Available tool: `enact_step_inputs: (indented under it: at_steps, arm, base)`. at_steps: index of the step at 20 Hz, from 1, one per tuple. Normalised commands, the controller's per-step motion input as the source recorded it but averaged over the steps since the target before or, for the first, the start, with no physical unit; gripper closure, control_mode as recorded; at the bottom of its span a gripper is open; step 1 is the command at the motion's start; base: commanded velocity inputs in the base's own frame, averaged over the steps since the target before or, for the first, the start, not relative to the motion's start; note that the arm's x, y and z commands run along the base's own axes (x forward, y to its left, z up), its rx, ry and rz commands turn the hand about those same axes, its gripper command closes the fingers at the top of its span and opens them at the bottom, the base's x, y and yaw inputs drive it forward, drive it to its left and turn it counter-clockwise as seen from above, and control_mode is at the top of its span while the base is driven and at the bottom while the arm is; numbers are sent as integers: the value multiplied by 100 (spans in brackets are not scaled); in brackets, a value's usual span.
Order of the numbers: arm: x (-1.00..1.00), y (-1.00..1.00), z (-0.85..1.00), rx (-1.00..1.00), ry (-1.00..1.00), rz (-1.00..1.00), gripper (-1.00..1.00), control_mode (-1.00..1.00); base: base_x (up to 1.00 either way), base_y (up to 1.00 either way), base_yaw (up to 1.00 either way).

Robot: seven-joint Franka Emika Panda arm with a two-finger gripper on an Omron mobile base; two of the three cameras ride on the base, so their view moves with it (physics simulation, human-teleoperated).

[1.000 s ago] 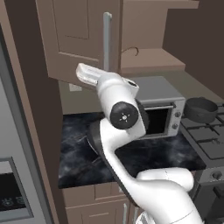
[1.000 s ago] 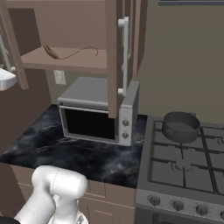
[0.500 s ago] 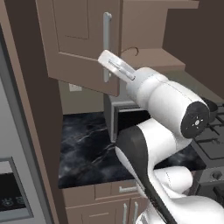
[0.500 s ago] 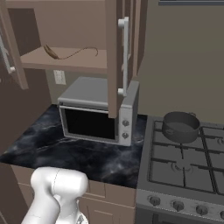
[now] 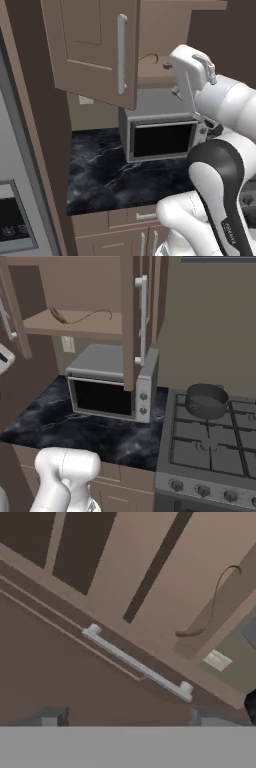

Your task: Open the cabinet and move the ladle to the pot. Then close the cabinet.

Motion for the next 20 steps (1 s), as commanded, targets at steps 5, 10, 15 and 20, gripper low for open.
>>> enact_step_inputs:
  at_steps: [5, 10, 15, 20]
  arm:
    - [22, -44, 0, 25, 0, 19, -100, -100]
    - [19, -12, 0, 14, 5, 18, -100, -100]
    - [35, 1, 0, 9, 18, 3, -100, -100]
    - [14, 2, 0, 4, 9, 0, -100, -100]
  base:
    - [0, 0, 0]
    - [0, 0, 0]
    - [0, 0, 0]
    - [0, 0, 0]
